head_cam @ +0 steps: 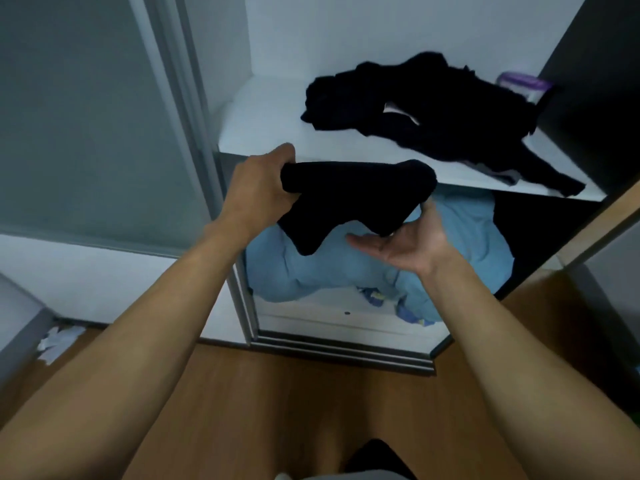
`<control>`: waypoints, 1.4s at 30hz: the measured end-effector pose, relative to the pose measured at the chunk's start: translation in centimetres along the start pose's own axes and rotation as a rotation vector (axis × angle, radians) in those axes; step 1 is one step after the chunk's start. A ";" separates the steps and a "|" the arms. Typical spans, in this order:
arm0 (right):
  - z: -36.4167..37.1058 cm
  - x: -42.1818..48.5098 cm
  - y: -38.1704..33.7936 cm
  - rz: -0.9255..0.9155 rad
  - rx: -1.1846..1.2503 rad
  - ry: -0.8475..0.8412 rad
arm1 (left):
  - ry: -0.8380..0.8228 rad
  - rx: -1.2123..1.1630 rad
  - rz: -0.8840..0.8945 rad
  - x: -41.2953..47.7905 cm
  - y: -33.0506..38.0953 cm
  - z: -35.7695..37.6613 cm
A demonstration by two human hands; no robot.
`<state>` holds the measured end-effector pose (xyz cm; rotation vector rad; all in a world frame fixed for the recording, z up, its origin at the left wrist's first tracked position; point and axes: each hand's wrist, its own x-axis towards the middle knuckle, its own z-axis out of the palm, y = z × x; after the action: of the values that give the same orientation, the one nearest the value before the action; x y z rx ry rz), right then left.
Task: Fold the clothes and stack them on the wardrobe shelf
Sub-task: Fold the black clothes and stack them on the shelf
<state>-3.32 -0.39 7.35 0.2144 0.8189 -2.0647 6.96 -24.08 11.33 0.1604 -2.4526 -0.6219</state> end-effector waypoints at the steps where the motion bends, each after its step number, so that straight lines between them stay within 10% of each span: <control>1: 1.6 0.4 -1.1 -0.070 0.005 -0.056 | 0.020 -0.011 0.004 0.5 0.2 -0.3; 15: 14.2 12.6 -12.2 -0.431 -0.413 -0.232 | 0.495 0.347 0.315 13.8 -4.9 -2.5; 23: 17.8 25.5 -13.8 -0.328 -0.522 -0.202 | 0.217 0.169 -0.085 17.4 -9.3 2.1; 30: 16.8 34.9 -11.7 -0.207 -1.084 0.070 | -0.226 0.316 -0.695 21.3 -15.4 8.8; 42: 15.3 39.6 -12.0 -0.292 -1.545 -0.019 | -0.406 0.526 -0.652 24.9 -24.5 10.5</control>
<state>-34.20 -31.84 7.59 -0.7976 2.2124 -1.1254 -20.12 -47.76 5.39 1.1768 -2.9080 -0.2546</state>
